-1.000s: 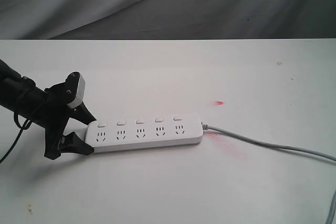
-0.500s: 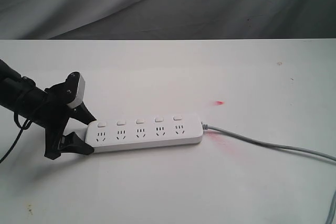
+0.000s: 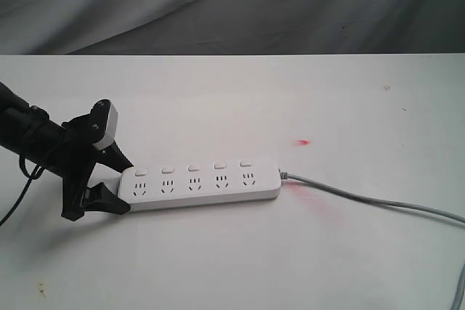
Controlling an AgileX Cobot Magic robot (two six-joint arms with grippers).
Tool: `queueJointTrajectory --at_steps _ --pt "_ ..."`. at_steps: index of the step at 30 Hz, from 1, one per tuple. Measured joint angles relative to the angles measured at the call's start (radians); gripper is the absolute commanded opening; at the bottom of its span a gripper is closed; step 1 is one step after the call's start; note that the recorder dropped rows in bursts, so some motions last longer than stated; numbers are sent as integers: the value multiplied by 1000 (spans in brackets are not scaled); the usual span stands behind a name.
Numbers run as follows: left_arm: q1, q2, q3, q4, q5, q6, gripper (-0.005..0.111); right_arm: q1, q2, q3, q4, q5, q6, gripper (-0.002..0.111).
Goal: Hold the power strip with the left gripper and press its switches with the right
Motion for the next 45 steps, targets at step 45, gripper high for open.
queueJointTrajectory --at_steps 45 --pt "0 0 0 -4 0 0 67 596 1555 -1028 522 165 -975 23"
